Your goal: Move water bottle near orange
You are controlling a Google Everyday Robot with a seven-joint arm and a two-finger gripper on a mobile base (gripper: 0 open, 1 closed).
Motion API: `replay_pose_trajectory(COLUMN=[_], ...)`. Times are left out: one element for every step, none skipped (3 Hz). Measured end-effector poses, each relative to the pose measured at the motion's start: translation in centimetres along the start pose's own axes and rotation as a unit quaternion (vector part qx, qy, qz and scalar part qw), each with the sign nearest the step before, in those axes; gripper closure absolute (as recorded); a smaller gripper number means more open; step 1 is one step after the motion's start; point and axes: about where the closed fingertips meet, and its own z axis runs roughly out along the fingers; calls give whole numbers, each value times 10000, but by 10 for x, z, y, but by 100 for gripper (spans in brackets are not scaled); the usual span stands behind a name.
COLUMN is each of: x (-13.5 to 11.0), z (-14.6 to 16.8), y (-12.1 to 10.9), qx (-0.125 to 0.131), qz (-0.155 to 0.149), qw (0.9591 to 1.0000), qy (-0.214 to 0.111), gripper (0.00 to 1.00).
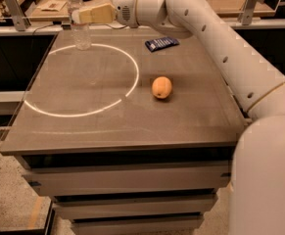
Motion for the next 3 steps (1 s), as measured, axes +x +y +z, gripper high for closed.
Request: replay_pose_trajectory(x=[-1,6,24], z=[28,39,47], y=[5,-4,-22], qx=[-461,-414,-122], qz=[-536,-320,115], qw=[9973,9976,9967], qy=[187,456,794], gripper=[0,0,0])
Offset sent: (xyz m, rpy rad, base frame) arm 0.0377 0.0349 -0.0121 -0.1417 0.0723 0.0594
